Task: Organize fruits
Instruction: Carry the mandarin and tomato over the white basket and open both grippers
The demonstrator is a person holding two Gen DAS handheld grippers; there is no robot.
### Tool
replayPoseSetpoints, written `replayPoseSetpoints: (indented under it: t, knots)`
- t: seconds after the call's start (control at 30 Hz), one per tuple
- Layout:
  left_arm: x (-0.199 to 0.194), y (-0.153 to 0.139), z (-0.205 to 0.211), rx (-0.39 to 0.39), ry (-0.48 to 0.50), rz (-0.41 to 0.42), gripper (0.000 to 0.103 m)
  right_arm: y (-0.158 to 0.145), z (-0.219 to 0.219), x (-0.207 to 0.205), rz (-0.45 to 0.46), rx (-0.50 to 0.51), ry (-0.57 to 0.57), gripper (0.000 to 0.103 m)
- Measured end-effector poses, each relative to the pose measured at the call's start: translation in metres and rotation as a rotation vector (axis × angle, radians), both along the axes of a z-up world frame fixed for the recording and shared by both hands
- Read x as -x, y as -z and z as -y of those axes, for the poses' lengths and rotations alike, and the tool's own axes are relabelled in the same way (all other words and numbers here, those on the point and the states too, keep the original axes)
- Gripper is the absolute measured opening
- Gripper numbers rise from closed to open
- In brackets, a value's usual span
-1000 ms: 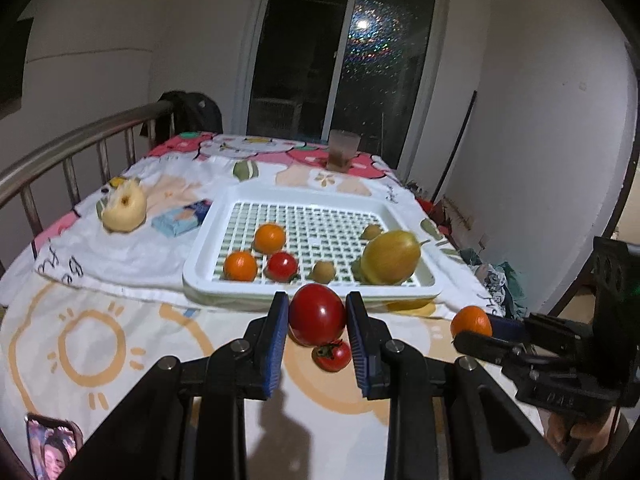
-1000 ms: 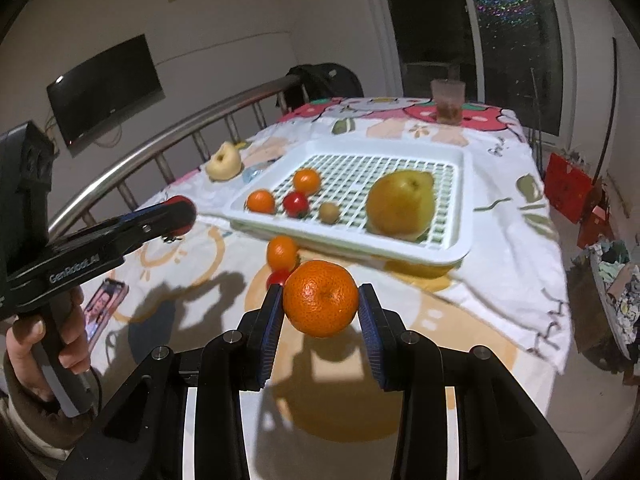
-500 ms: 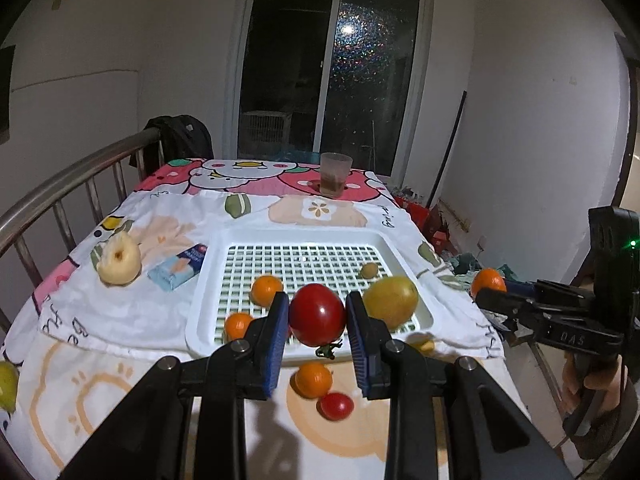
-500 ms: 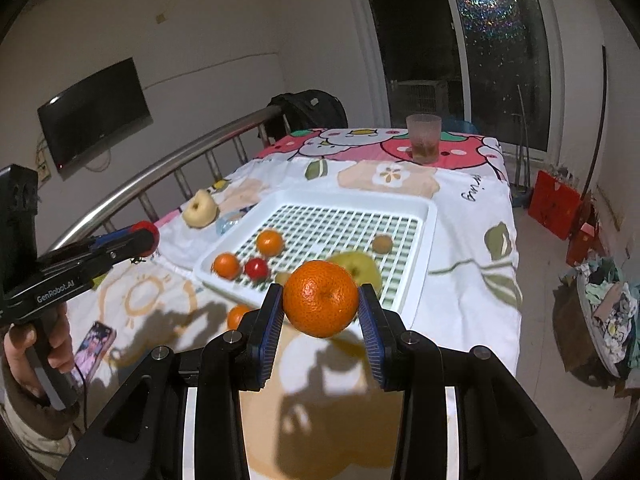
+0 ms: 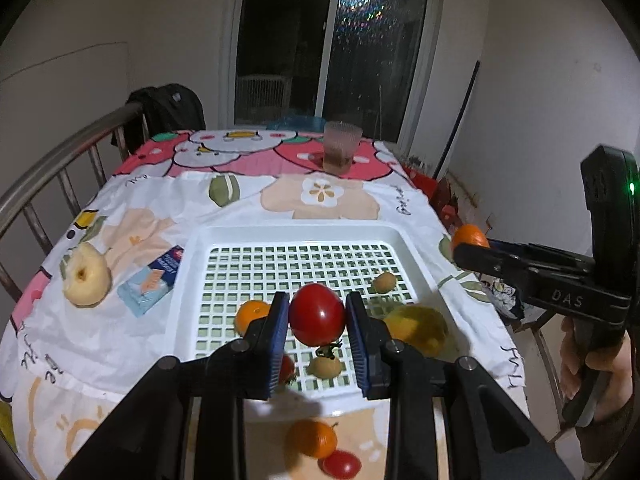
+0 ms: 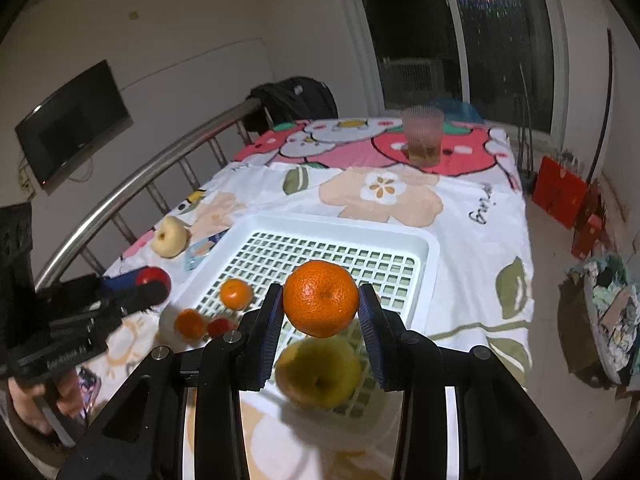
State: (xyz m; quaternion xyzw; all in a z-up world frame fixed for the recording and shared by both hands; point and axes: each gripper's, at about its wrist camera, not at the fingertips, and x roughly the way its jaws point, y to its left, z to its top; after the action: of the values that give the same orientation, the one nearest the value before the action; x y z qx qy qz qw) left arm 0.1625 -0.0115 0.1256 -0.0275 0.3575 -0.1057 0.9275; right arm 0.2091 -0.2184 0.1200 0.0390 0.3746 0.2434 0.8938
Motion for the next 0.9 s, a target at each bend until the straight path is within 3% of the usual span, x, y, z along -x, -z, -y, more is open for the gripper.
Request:
replayPoseSetpoints:
  t: [0.43, 0.9]
  knots:
    - [-0.057, 0.058, 0.035, -0.034, -0.043, -0.136, 0.031, 0.051, -0.014, -0.071, -0.117, 0.112, 0.036, 0.036]
    - [-0.084, 0.1, 0.036, -0.056, -0.081, -0.229, 0.031, 0.087, -0.034, -0.103, -0.178, 0.234, 0.024, 0.036]
